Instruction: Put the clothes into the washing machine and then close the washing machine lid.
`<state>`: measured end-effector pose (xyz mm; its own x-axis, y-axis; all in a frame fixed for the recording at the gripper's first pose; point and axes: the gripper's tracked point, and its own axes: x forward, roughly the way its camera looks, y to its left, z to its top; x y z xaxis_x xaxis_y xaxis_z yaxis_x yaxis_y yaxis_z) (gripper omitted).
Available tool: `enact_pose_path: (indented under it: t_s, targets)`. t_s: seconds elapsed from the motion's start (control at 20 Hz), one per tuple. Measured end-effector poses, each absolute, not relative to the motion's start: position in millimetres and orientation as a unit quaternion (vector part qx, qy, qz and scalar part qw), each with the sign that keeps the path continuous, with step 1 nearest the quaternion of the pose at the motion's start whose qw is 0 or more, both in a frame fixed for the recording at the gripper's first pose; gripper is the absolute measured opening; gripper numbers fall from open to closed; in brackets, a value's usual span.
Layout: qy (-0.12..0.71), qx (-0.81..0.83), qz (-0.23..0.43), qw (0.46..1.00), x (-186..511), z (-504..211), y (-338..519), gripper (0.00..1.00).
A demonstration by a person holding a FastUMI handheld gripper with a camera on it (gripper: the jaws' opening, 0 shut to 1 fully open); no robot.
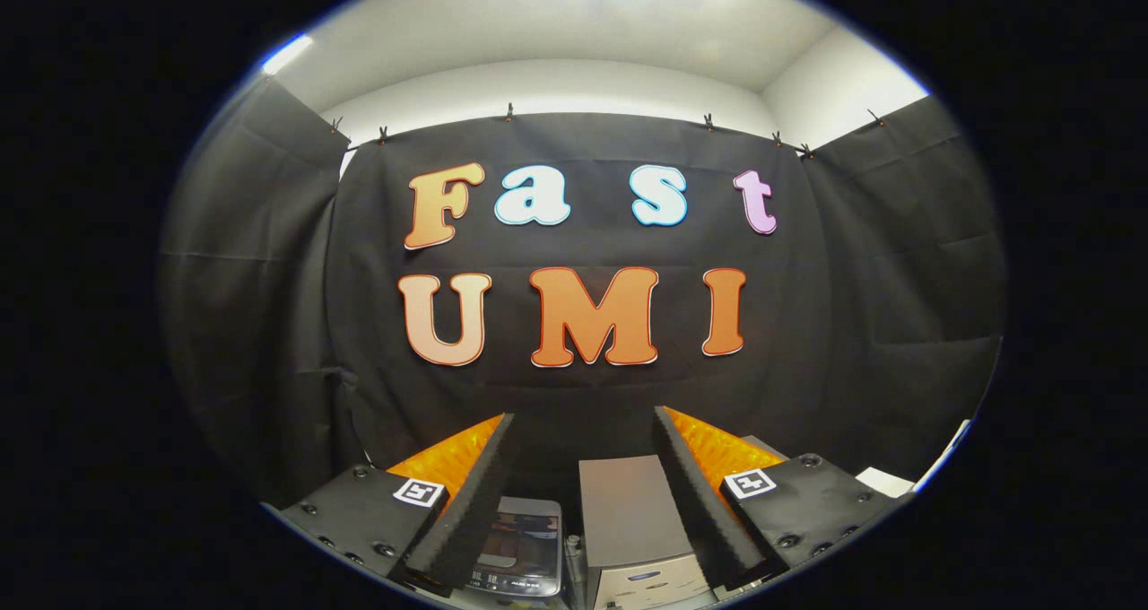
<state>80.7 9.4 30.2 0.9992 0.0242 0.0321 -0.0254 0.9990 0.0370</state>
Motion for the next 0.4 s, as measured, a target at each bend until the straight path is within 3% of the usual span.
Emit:
enact_pose_path:
  t_s: [0.4]
  targets:
    - [-0.014,0.012,0.015,1.000,77.9,32.3,4.9,0.98]
